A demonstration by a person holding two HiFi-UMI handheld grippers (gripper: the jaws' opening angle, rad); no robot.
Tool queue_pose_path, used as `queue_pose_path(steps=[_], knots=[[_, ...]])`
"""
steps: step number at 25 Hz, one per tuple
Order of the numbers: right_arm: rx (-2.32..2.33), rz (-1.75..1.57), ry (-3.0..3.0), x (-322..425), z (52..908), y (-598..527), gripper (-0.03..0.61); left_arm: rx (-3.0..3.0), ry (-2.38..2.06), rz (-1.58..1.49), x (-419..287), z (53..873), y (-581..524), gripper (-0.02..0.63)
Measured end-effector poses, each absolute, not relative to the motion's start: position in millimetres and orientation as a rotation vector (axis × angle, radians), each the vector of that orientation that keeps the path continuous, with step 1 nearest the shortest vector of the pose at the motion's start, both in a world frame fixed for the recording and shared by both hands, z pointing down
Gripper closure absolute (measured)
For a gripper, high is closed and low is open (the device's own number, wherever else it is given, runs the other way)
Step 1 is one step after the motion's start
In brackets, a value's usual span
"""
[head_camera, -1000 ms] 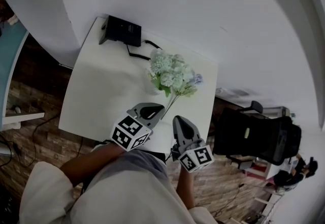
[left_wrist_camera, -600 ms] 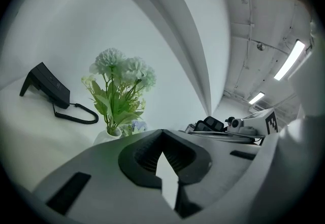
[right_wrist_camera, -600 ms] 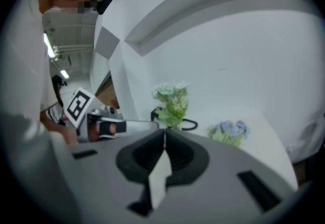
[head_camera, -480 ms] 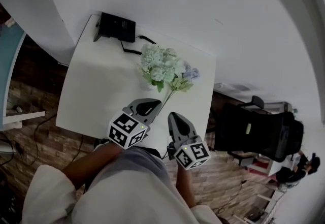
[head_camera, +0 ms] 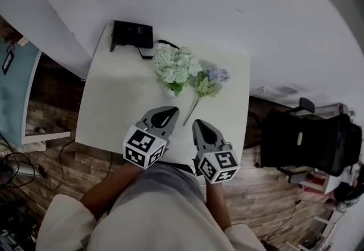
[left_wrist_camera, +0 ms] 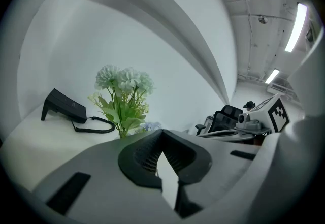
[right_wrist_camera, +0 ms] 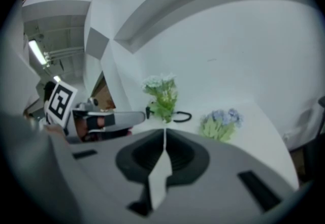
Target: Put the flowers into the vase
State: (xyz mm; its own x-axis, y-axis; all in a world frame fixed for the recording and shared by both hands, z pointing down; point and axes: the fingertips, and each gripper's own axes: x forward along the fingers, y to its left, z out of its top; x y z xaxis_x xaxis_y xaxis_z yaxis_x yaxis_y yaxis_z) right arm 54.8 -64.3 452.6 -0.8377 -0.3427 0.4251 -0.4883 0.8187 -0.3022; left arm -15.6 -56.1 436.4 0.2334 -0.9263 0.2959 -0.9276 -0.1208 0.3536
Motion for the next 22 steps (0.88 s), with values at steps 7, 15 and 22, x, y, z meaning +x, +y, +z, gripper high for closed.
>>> queue_pose_path(steps=[7, 15, 22], knots=[[0.593, 0.593, -2.635, 63, 458, -58, 0.552, 2.026, -1.756, 0.047, 0, 437, -49, 0.591], [0.587, 0.680, -2.591, 80, 482, -58, 0.551, 1.980, -1.832, 0.060, 8, 442, -34, 0.591], [0.621, 0.768, -2.503, 78, 511, -84, 0.536, 1.981, -1.827, 0.060, 9, 448, -39, 0.591]])
